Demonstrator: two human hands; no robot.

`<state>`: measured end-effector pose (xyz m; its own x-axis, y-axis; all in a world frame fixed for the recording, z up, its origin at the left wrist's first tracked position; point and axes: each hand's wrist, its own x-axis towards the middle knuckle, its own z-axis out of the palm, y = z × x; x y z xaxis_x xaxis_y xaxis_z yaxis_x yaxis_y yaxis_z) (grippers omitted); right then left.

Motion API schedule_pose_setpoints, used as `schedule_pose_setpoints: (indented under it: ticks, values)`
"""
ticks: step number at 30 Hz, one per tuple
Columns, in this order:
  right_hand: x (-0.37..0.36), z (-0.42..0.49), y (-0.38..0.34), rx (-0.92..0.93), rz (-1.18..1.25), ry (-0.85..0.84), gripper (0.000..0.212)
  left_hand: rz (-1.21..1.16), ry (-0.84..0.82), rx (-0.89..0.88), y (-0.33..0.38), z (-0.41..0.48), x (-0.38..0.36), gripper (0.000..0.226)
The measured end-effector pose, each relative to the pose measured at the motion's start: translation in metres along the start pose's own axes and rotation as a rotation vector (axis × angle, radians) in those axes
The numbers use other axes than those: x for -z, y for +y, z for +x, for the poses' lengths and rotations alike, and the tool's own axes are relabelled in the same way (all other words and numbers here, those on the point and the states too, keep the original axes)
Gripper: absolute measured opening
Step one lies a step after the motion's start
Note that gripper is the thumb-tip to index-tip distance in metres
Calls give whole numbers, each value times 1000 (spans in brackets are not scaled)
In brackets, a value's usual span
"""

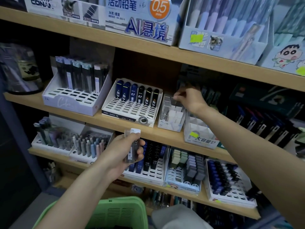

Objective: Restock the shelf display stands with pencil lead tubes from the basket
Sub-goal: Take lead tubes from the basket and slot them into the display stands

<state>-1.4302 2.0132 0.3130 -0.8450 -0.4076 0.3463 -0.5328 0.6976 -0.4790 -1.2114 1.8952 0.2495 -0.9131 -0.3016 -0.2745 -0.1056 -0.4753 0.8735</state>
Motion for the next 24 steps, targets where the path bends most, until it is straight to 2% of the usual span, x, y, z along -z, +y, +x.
schedule_pose_setpoints:
  ticks: [6,9,11,13,15,19,21,24]
  values:
    - [-4,1,-3,2,-45,39,3,60,-21,2,-2,-1,-6,20]
    - [-3,-8,-8,7,-109,94,15,17,-28,-7,-3,0,-8,25]
    - [-2,-21,-13,90,-85,205,21,4,-34,-12,-4,-1,-8,29]
    - [-2,-43,-21,197,28,276,18,-4,-33,-13,-6,-2,-9,28]
    - [-3,-67,-29,246,145,204,12,-13,-34,-9,-9,-2,-11,23]
    - [-11,-110,-36,223,183,-190,23,-6,-37,0,-15,-2,-16,13]
    - [-17,-121,-34,175,257,-343,22,25,-48,-10,-18,-2,-21,20]
    - [-20,-126,-33,70,410,-450,18,64,-64,-22,-20,-2,-25,32]
